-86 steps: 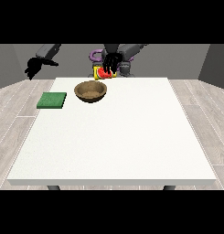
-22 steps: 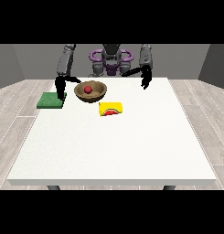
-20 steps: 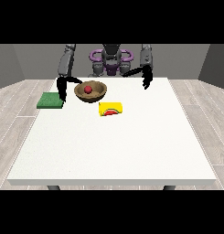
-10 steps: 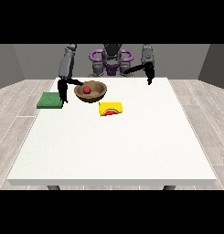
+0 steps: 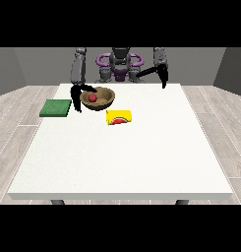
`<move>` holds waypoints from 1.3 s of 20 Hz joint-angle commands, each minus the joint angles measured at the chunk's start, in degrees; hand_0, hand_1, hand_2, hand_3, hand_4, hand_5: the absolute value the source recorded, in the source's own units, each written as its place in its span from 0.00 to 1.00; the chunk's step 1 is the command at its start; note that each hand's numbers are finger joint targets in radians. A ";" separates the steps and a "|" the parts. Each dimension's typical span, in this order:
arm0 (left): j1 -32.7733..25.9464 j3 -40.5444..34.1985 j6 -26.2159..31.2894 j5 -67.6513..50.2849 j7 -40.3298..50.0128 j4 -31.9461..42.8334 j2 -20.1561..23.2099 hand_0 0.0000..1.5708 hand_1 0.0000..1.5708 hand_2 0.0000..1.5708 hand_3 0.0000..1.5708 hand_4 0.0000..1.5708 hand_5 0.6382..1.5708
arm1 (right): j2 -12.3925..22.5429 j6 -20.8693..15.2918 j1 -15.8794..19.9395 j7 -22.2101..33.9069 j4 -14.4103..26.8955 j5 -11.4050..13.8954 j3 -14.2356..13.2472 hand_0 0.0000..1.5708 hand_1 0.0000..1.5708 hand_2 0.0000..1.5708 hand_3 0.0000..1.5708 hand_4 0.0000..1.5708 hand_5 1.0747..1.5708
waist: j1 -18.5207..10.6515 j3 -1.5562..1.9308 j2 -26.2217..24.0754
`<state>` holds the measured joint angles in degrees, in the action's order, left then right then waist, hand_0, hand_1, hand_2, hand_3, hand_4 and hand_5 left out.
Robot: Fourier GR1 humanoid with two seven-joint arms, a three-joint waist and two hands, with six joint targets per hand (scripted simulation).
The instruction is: Pick the cup and pour the ball into the bowl, then pick the bowl and place it on the pad
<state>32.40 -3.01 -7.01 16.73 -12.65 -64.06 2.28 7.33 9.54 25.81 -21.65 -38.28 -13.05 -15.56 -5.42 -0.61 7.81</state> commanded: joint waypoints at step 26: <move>-4.81 -6.67 3.62 -5.38 -4.21 4.54 7.48 0.00 0.00 0.00 0.00 0.00 1.00 | 5.63 -11.68 7.94 29.40 -4.85 4.81 4.54 1.00 1.00 1.00 1.00 0.68 0.96 | 5.43 0.61 -5.46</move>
<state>28.25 -9.67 -4.08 11.63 -15.02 -60.08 8.88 10.80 -3.62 32.03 5.14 -40.89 -6.85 -9.97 -0.36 -0.07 1.83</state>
